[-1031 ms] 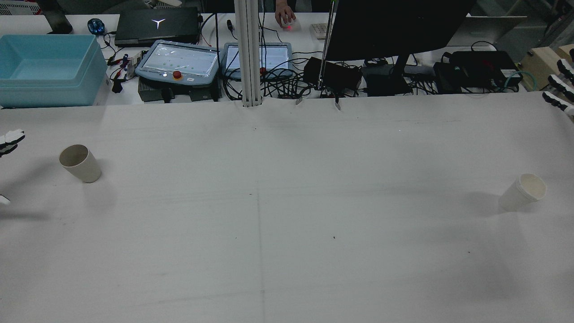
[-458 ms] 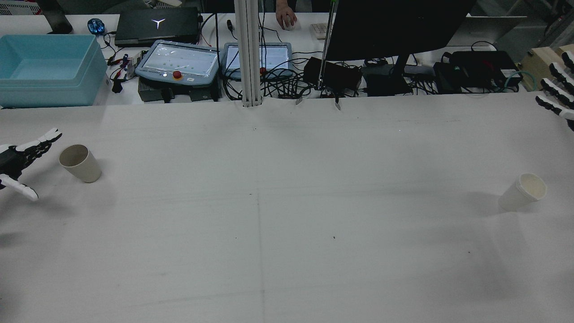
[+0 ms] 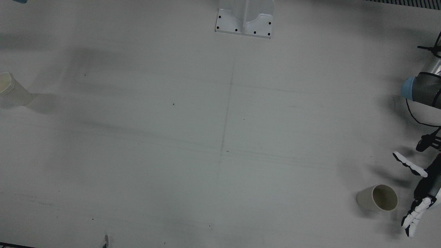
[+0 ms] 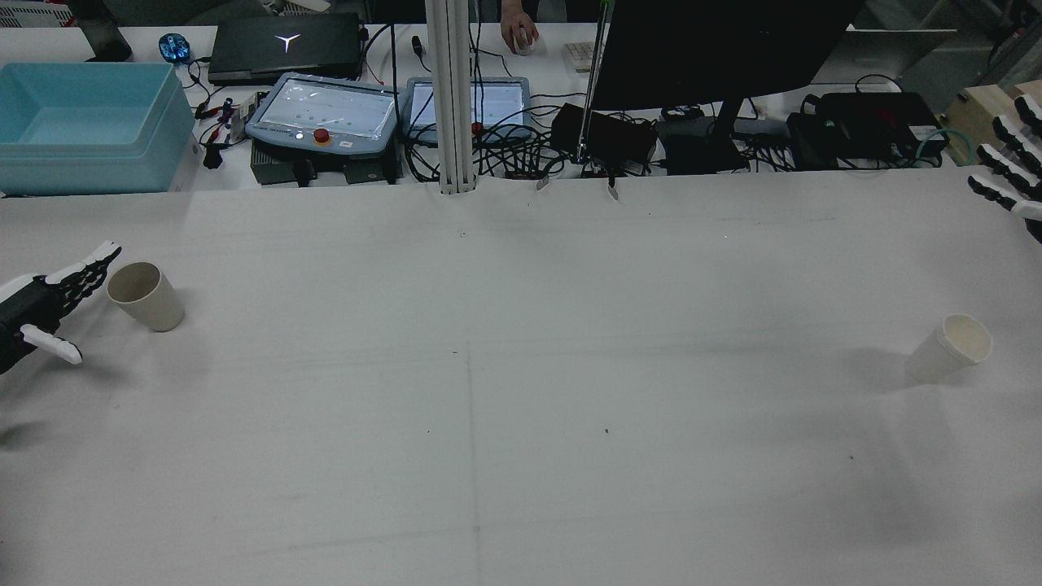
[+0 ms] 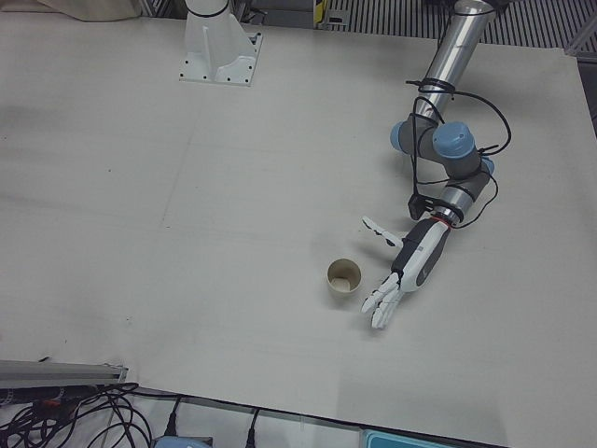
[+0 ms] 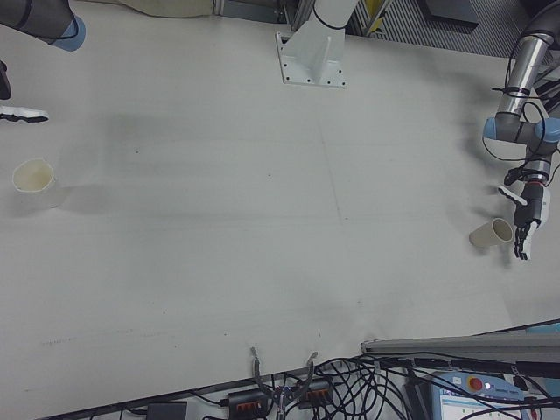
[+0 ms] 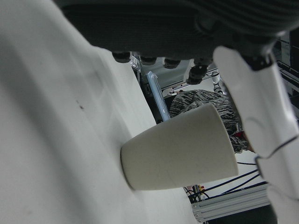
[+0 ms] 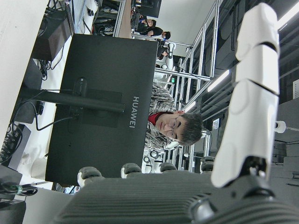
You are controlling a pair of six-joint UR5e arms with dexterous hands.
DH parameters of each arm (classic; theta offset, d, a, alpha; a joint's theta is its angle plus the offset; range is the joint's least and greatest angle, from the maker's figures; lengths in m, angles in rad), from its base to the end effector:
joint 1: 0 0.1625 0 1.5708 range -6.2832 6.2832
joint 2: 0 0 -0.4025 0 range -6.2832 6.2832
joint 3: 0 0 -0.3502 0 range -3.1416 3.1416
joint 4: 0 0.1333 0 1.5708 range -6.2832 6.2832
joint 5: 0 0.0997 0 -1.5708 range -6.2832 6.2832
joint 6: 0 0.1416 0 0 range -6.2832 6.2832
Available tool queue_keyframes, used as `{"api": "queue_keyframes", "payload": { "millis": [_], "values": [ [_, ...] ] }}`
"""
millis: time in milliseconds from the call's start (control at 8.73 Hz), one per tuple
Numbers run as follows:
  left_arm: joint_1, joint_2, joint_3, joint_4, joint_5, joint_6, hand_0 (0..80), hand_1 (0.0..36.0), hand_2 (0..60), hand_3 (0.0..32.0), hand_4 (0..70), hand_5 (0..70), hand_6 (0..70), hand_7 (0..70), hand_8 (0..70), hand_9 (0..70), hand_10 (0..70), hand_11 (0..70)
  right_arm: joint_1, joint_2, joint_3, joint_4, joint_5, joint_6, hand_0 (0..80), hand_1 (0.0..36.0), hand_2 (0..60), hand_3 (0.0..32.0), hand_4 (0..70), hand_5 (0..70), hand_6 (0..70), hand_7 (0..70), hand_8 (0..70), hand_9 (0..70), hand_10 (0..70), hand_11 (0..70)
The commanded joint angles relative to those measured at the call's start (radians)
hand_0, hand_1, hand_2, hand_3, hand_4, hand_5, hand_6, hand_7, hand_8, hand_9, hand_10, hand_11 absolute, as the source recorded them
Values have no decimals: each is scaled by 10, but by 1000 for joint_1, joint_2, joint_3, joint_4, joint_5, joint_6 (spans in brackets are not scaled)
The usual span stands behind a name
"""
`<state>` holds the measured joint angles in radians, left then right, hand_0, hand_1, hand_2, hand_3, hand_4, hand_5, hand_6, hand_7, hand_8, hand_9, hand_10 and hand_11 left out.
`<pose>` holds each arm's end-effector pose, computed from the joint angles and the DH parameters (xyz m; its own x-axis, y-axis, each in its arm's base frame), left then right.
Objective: Pour water
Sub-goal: 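Move the left hand to the beige cup and close fingers around it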
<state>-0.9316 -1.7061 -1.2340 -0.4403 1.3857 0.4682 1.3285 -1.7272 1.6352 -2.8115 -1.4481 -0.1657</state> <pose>0.2039 -0.5415 0.6954 -0.8628 -0.3095 -0.3996 0.2782 0.3693 -0.8867 0.0392 -0.4692 0.6560 -0.9878 0.0832 0.1318 -0.1078 0.2461 -0.9632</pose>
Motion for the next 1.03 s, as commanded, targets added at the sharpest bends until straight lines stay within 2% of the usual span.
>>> {"api": "queue_keyframes", "payload": {
  "millis": [0,115,229,458,573,687,916],
  "values": [
    [33,-22,18,-3,-43,-5,496,80,0,52,160,0,0,22,0,0,0,0,0,-2,0,1,0,0,546,240,83,230,0,50,0,0,0,0,0,0],
    [34,-36,19,11,-42,-5,496,80,0,52,159,0,0,22,0,0,0,0,0,-2,0,0,0,0,545,241,83,228,0,50,0,0,0,0,0,0],
    [34,-56,19,29,-39,-3,518,103,0,46,165,0,1,27,0,0,0,0,0,-2,0,1,0,0,546,241,76,234,0,49,0,0,0,0,0,0],
    [34,-81,19,55,-37,-3,613,180,0,26,163,0,10,36,0,0,0,0,1,-2,0,3,0,0,543,239,79,240,0,49,0,0,0,0,0,0],
    [34,-89,18,64,-36,-2,696,217,0,22,159,0,13,39,0,0,0,6,1,-3,0,4,0,1,543,239,77,238,0,49,0,0,0,0,0,0],
    [34,-89,18,66,-36,-3,773,233,0,18,158,0,14,42,0,0,0,11,1,-12,0,7,0,2,543,239,77,240,0,49,0,0,0,0,0,0],
    [34,-101,19,78,-37,0,800,250,0,20,159,0,16,45,0,0,0,14,1,-18,-1,15,0,2,542,238,72,234,0,49,0,0,0,0,0,0]
  ]
}}
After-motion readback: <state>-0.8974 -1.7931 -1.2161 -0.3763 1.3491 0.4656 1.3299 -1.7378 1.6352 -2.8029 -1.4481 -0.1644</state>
